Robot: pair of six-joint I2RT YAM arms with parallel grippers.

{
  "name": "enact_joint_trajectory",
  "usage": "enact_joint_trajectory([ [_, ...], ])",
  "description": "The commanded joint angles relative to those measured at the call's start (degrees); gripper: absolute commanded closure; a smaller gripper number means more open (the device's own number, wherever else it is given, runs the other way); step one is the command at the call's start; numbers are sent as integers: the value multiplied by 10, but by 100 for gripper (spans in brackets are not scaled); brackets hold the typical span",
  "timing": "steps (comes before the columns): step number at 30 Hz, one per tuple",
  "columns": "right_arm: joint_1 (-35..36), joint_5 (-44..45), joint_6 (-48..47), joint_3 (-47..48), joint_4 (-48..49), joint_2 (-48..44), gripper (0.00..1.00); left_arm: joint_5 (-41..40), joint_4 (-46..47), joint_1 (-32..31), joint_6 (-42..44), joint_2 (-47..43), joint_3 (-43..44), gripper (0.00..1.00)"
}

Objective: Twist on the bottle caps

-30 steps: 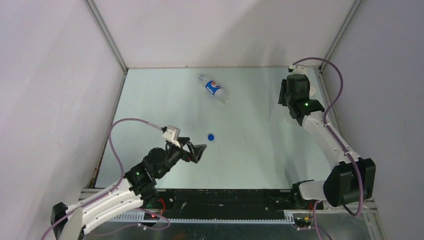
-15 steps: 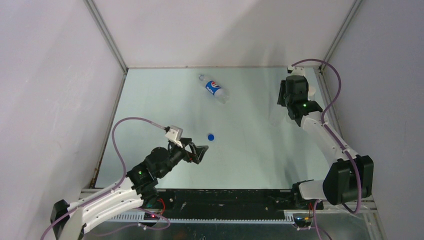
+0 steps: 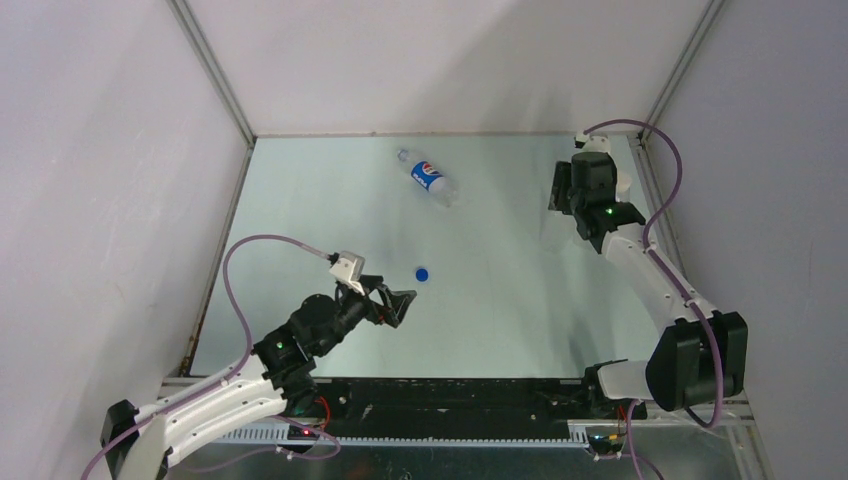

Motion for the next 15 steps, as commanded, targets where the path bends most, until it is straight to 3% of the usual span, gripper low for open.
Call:
enact_joint_trajectory([
  [1, -2, -5, 9, 0, 8, -27, 42, -15, 9, 1, 0, -3, 7, 0],
  [6, -2, -14, 4, 0, 3, -59, 36, -60, -20, 1, -20, -4, 15, 0],
  [15, 1, -106, -16, 9, 7, -199, 30, -143, -90, -2, -83, -23, 14, 0],
])
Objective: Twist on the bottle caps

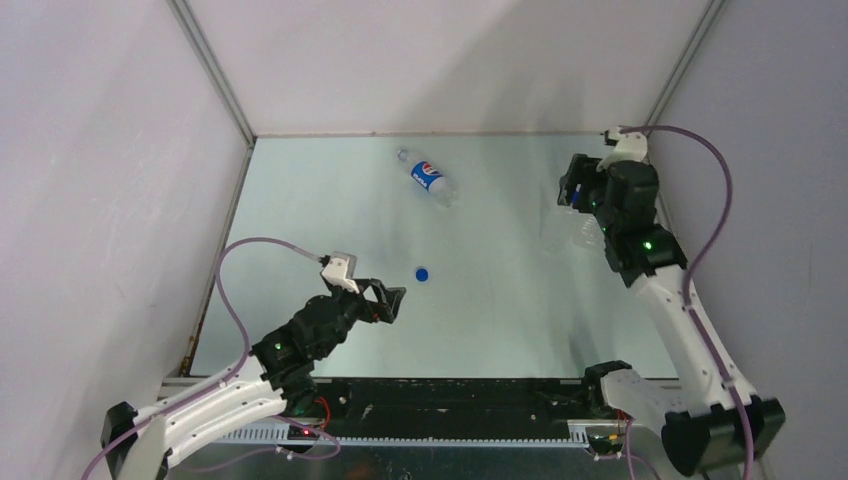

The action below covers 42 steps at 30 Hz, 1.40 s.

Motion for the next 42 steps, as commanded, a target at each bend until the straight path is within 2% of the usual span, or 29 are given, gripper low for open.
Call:
enact_joint_trajectory([
  [1, 4, -60, -19, 18, 17, -70, 30, -72, -35, -2, -50, -21, 11, 0],
  [10, 71, -146, -67, 42, 64, -97, 23, -30, 30, -2, -33, -11, -4, 0],
  [13, 69, -171, -74, 51, 40, -97, 3, -36, 31, -2, -40, 3, 11, 0],
  [16, 55, -207, -70, 51, 24, -105, 1, -63, -29, 1, -69, 44, 55, 0],
  [22, -28, -357, -44, 17, 0, -116, 1, -117, -142, 19, -139, 148, 187, 0],
  [25, -32, -399, -13, -13, 34, -128, 1, -96, -168, 32, -102, 190, 244, 0],
  [28, -33, -404, 12, -16, 37, -128, 1, -68, -170, 67, -83, 231, 282, 0],
  [33, -34, -418, 30, -16, 32, -136, 1, -24, -115, 133, -105, 273, 297, 0],
  [38, -5, -351, 16, -16, 14, -149, 1, -29, -141, 170, -117, 353, 353, 0],
  [42, -1, -333, 19, -16, 2, -156, 1, -19, -150, 189, -127, 401, 394, 0],
])
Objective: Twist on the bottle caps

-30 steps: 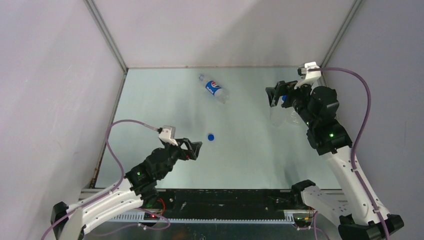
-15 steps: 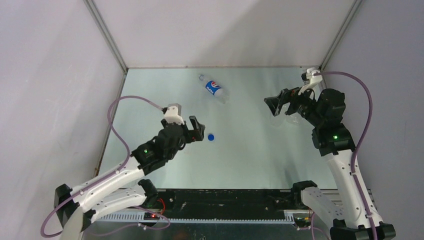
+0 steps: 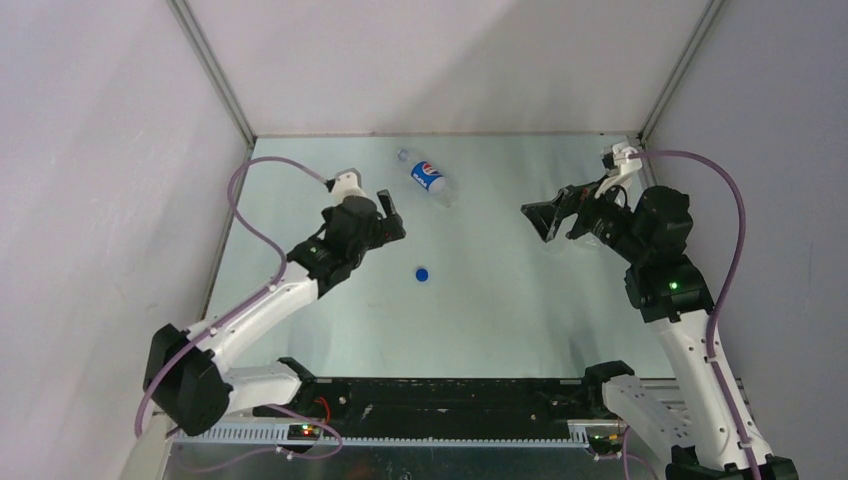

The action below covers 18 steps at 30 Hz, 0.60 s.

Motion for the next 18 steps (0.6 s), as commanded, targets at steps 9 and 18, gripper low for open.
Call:
enact_joint_trajectory([
  [9, 29, 107, -27, 3, -34, -47, 1, 23, -50, 58, -63, 172, 183, 0],
  [18, 74, 148, -64, 3, -47, -45, 1, 83, 40, 83, -89, 322, 260, 3],
])
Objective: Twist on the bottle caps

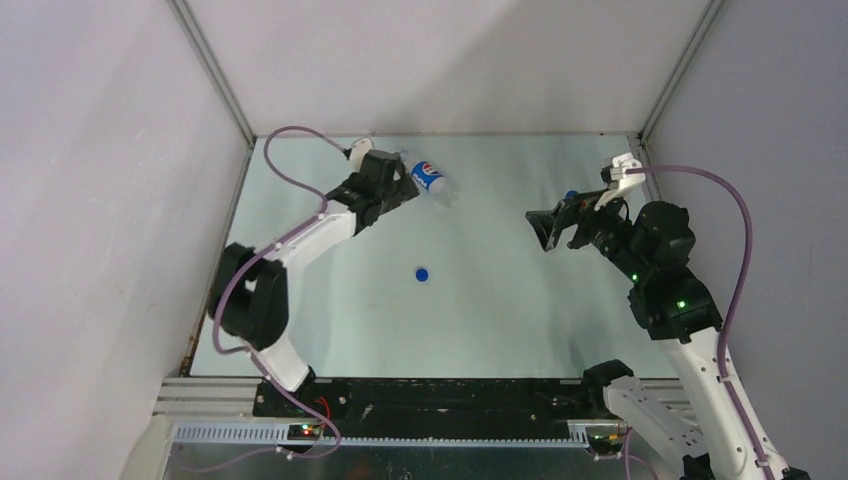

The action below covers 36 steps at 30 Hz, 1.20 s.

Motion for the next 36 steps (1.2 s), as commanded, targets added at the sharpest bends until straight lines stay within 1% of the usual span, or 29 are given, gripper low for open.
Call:
enact_joint_trajectory([
  [1, 13, 30, -29, 3, -8, 4, 1, 34, 53, 8, -16, 64, 70, 3],
  [7, 30, 33, -46, 3, -10, 8, 1, 73, 107, 10, -28, 183, 151, 3],
  [11, 33, 32, -49, 3, -16, 7, 1, 79, 134, 10, -46, 244, 187, 5],
  [16, 34, 30, -56, 3, -23, 7, 1, 76, 156, 20, -82, 288, 206, 6],
  [18, 34, 30, -59, 3, -24, 9, 1, 83, 180, 24, -97, 306, 212, 7],
  [27, 34, 16, -61, 3, -22, 33, 1, 90, 231, 35, -140, 381, 257, 9],
  [29, 34, 15, -63, 3, -22, 36, 0, 97, 226, 40, -155, 399, 278, 11],
  [31, 34, 14, -64, 3, -21, 38, 1, 120, 225, 47, -172, 419, 295, 14],
  [33, 34, 13, -65, 3, -20, 40, 1, 129, 228, 51, -180, 433, 302, 18],
  [36, 34, 12, -64, 3, -21, 42, 1, 132, 233, 52, -175, 427, 294, 25],
])
